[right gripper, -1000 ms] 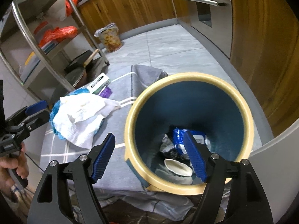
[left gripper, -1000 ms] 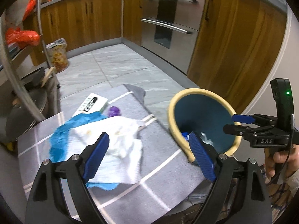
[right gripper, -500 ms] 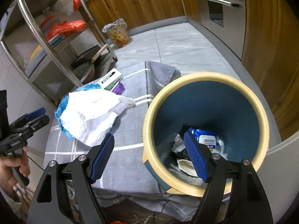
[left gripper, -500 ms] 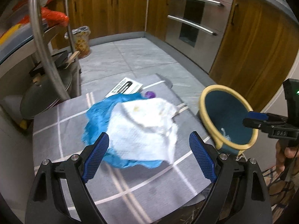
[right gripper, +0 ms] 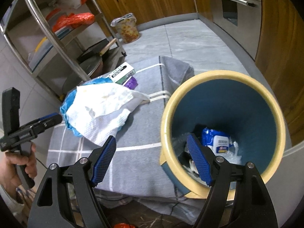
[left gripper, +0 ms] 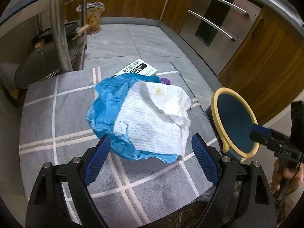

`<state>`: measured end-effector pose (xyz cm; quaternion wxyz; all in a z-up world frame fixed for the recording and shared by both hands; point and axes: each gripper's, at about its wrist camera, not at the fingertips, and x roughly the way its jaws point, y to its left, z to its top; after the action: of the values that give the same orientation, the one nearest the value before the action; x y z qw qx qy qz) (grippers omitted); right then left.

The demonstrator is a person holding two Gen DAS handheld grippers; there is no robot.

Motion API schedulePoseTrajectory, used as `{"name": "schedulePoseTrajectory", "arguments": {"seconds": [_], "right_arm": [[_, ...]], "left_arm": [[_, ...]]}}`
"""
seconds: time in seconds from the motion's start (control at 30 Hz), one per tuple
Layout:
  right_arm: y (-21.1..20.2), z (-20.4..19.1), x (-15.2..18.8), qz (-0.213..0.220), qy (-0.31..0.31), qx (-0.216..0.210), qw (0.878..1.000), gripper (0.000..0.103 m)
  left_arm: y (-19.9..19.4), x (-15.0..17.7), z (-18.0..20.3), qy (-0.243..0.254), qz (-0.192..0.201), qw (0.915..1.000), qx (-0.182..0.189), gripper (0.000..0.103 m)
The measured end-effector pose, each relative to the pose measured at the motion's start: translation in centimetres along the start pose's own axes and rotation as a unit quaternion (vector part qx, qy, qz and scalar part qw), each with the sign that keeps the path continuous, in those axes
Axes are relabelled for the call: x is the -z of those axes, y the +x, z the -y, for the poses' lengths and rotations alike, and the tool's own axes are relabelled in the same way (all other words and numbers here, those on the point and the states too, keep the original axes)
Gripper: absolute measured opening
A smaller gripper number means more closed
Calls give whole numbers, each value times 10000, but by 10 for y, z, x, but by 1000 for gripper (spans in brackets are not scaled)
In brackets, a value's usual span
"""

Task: Collect trash
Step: 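Move both grippers back toward the white wipes on the stool, then grasp the white tissue with the right gripper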

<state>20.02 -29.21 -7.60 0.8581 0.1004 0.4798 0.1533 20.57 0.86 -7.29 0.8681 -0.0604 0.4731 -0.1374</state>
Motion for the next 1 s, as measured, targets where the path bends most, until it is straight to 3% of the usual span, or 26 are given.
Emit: {"name": "schedulePoseTrajectory", "arguments": {"seconds": [0.37,0.77,0.83,0.9,1.0], "right_arm": [[37,-64,-22,-175,-376,-576,9975,80],[103,-130,-29,-515,-834,-573,9935,82],[109,-132,-26,-566,-843,-610,9930,64],[111,-129,-24,-656,-782,-653,9926,38],[106,-125,-24,-625,-732,-798,9922,15]], "left_arm": [[-21,3,-40,-456,218,9982,-316,85],[-34,11,-73,-675,295,9961,-493,85],[-35,12,-75,-675,306,9960,-499,85],[-36,11,-77,-705,320,9958,-497,85],[-36,10,-76,-747,338,9954,-495,85]]}}
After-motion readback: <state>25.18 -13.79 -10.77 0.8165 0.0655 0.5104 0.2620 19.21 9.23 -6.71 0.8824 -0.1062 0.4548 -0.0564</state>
